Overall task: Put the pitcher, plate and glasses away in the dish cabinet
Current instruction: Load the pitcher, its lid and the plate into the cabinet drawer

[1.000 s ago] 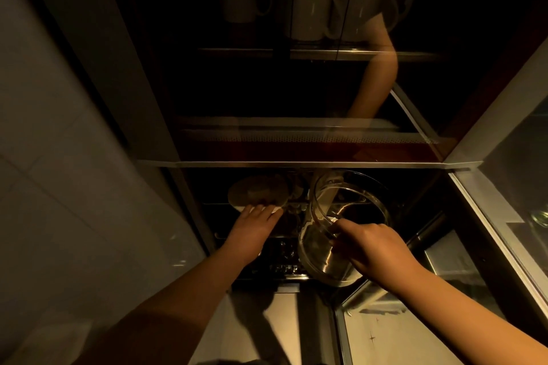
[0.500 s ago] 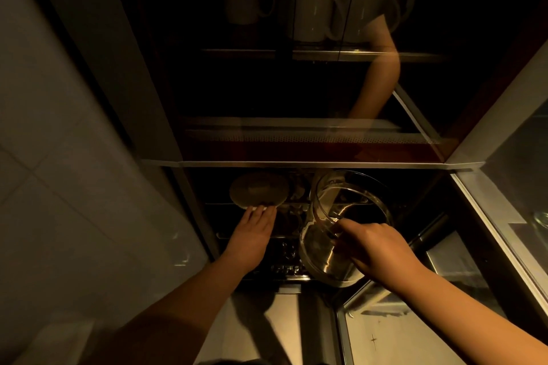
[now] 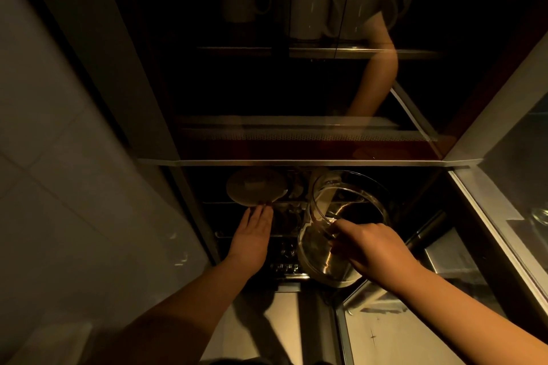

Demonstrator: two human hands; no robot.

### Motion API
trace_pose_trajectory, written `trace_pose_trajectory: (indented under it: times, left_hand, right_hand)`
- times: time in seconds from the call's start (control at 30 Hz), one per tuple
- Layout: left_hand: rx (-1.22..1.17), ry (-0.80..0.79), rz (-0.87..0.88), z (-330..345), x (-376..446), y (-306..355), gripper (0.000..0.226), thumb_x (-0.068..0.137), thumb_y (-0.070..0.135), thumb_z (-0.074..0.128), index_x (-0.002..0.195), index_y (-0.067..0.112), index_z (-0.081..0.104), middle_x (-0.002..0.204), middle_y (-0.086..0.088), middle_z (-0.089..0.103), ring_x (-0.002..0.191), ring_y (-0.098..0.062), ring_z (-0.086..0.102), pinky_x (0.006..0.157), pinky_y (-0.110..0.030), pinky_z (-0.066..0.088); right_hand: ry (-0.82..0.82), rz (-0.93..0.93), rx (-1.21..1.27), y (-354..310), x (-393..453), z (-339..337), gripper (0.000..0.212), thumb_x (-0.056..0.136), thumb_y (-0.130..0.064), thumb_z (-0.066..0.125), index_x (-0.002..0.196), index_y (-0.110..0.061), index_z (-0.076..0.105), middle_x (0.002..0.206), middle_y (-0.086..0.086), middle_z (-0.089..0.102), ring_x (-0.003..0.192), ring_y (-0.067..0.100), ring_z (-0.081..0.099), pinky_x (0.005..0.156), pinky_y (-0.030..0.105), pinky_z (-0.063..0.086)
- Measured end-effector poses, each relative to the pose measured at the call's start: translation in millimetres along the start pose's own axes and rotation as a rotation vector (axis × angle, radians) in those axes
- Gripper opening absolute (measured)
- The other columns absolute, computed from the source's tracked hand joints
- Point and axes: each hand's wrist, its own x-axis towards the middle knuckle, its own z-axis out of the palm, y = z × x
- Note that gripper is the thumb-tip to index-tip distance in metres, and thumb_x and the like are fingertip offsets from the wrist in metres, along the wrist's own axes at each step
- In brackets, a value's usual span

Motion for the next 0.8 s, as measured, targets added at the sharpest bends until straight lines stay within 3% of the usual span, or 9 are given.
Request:
trace_pose_trajectory:
  times: [0.3, 0.8]
  left_hand:
    - [0.099, -0.076, -0.046, 4, 5, -2, 0.077, 0.092, 0.029, 0.044, 0.147, 0.001, -0.003, 0.156, -0.016, -0.01, 0.142, -0.033, -0.01, 0.111, -0.05, -0.01]
    - [0.056, -0.17, -0.088, 3, 24, -11, 0.076, 0.091, 0.028, 0.046, 0.148, 0.004, 0.002, 0.154, -0.013, 0.012, 0.141, -0.031, 0.008, 0.114, -0.048, 0.001]
  right_hand:
    - [0.016, -0.01, 0.01, 1, 1, 2, 0.04, 0.09, -0.034, 0.056, 0.128, -0.033, 0.045, 0.104, -0.01, 0.066, 0.095, 0.008, 0.062, 0.078, 0.02, 0.048]
    - [0.032, -0.036, 0.013, 2, 2, 7, 0.038, 0.09, -0.034, 0.055, 0.127, -0.033, 0.046, 0.1, -0.008, 0.067, 0.091, 0.01, 0.063, 0.071, 0.018, 0.043]
